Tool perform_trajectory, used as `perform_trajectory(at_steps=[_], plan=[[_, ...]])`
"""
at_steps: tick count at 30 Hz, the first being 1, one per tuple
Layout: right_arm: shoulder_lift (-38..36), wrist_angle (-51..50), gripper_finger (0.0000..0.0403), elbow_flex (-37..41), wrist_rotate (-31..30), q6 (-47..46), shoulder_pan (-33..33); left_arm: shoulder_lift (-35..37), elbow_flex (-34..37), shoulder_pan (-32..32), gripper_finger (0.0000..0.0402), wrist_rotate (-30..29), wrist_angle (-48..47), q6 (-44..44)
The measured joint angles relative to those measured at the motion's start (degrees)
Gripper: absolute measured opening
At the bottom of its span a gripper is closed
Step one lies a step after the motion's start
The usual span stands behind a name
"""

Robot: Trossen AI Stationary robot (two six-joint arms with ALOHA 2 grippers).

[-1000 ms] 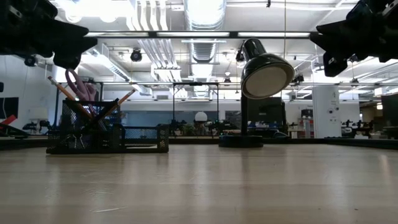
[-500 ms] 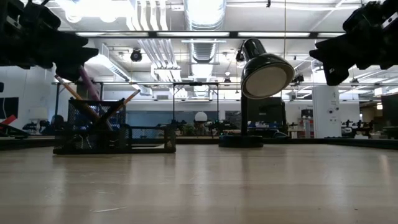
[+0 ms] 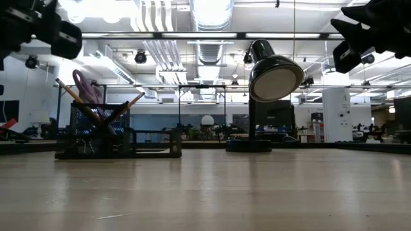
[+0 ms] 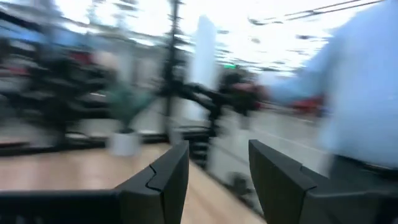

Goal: Pick and place office supplies into organizer
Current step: Return to Home Position

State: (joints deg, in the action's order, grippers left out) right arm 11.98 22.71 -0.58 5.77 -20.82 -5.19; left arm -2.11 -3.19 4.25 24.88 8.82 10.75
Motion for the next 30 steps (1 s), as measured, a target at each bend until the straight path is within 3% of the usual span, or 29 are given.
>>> perform_trajectory(at_steps=[6,9,11,14,18,24,30], plan=[[0.0,0.0,0.0091,0.0,0.8,-3.6,0.0,0.3,-0.2,0.0,0.0148,11.5,4.6,10.3],[0.0,-0.1,0.0091,0.0,0.9,-5.6,0.0,0.0,1.1,0.0,0.0148,15.4,0.4,13.7],[0.0,-0.1,0.0091,0.0,0.9,-5.6,0.0,-0.6,2.2,0.0,0.0148,15.5,-5.4,14.6],[0.1,-0.1,0.0091,0.0,0.9,-5.6,0.0,-3.4,2.7,0.0,0.0148,15.2,-4.1,13.6],[0.1,-0.2,0.0091,0.0,0.8,-5.6,-0.1,-7.6,2.7,0.0,0.0148,9.9,-4.4,15.8],[0.1,-0.2,0.0091,0.0,0.7,-5.6,-0.1,-20.4,2.7,0.0,0.0148,9.1,-4.5,27.8],[0.1,-0.2,0.0091,0.0,0.7,-5.6,-0.1,-30.7,2.7,0.0,0.0148,6.3,-1.8,26.2]])
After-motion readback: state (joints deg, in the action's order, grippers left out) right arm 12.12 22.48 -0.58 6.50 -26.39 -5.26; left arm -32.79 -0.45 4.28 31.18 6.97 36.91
